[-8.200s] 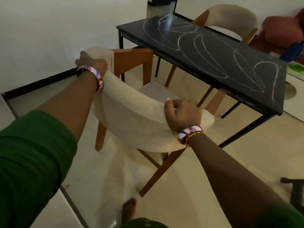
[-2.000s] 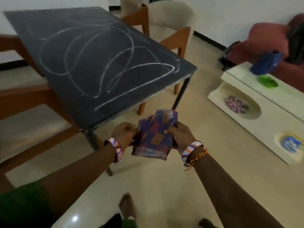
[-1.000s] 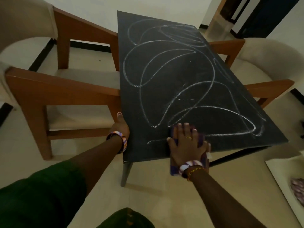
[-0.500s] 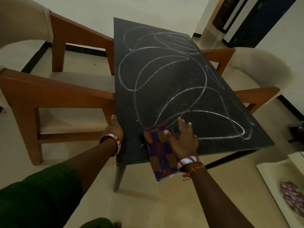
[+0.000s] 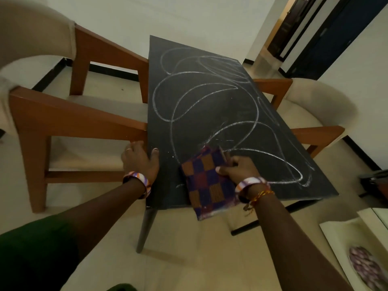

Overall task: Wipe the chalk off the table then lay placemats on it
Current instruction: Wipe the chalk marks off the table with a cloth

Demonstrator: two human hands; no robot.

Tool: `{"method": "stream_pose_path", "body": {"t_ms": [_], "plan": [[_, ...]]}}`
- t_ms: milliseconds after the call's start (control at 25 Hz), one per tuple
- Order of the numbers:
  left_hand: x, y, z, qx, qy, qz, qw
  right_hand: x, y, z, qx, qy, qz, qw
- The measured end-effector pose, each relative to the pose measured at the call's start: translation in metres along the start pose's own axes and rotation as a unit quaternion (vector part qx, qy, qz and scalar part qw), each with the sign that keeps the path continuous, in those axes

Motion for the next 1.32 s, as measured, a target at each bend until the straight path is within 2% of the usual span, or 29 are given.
{"method": "stream_pose_path", "body": {"t_ms": [40,80,120,160,200,240,280,320,440,520,560,600,720,840,1000,1080,1160,1280,1320], "plan": [[0.005,0.015,-0.003,-0.059,-0.021,-0.078,0.995,0.003,-0.015,-0.001,-0.002,-0.014,0.067,0.998],[0.009,0.033,-0.009,-0.062,-0.084,-0.208,0.973,0.003,-0.031,-0.002,-0.002,-0.028,0.125,0.992],[0.011,0.054,-0.017,-0.018,-0.195,-0.353,0.915,-0.001,-0.046,-0.001,-0.001,-0.044,0.178,0.983],[0.014,0.070,-0.025,0.037,-0.290,-0.450,0.844,-0.009,-0.060,-0.002,-0.003,-0.072,0.217,0.973],[0.016,0.079,-0.029,0.074,-0.348,-0.500,0.790,-0.020,-0.072,-0.006,-0.009,-0.117,0.247,0.962],[0.015,0.079,-0.030,0.098,-0.362,-0.530,0.761,-0.032,-0.080,-0.009,-0.016,-0.161,0.260,0.952],[0.016,0.073,-0.028,0.113,-0.341,-0.548,0.755,-0.043,-0.083,-0.012,-0.014,-0.189,0.254,0.948],[0.018,0.066,-0.026,0.127,-0.304,-0.552,0.766,-0.051,-0.082,-0.014,0.006,-0.189,0.237,0.953],[0.022,0.036,-0.024,0.199,-0.207,-0.531,0.797,-0.062,-0.057,0.000,0.123,-0.075,0.147,0.979],[0.025,0.018,-0.024,0.250,-0.166,-0.518,0.801,-0.069,-0.036,-0.001,0.096,-0.113,0.119,0.982],[0.027,0.011,-0.024,0.264,-0.160,-0.507,0.805,-0.076,-0.023,-0.001,0.062,-0.155,0.117,0.979],[0.031,0.005,-0.023,0.273,-0.161,-0.488,0.813,-0.079,-0.015,-0.003,0.047,-0.164,0.102,0.980],[0.047,-0.013,-0.016,0.288,-0.163,-0.392,0.858,-0.069,0.001,0.002,-0.011,-0.068,0.056,0.996],[0.062,-0.027,-0.005,0.282,-0.129,-0.273,0.911,-0.054,0.012,0.011,-0.098,-0.072,0.043,0.992],[0.062,-0.032,0.000,0.246,-0.137,-0.208,0.937,-0.052,0.009,0.002,-0.071,-0.094,-0.060,0.991],[0.061,-0.030,0.000,0.224,-0.159,-0.174,0.946,-0.061,0.012,0.000,-0.059,-0.074,-0.086,0.992],[0.061,-0.030,0.005,0.197,-0.174,-0.163,0.951,-0.068,0.013,0.000,-0.071,-0.039,-0.064,0.995],[0.062,-0.029,0.010,0.156,-0.215,-0.141,0.954,-0.071,0.010,0.005,-0.153,-0.067,0.062,0.984],[0.063,-0.029,0.010,0.149,-0.222,-0.136,0.954,-0.066,0.005,0.008,-0.160,-0.075,0.070,0.982]]}}
Point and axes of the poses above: each hand's wrist, its own z-axis towards the middle knuckle, its own x-axis out of the back of the hand, y = z × x, the point moved 3 cm from there along z, towards the middle knuckle, and after that the axes turned 8 degrees about -x, right-handed, at the moved point
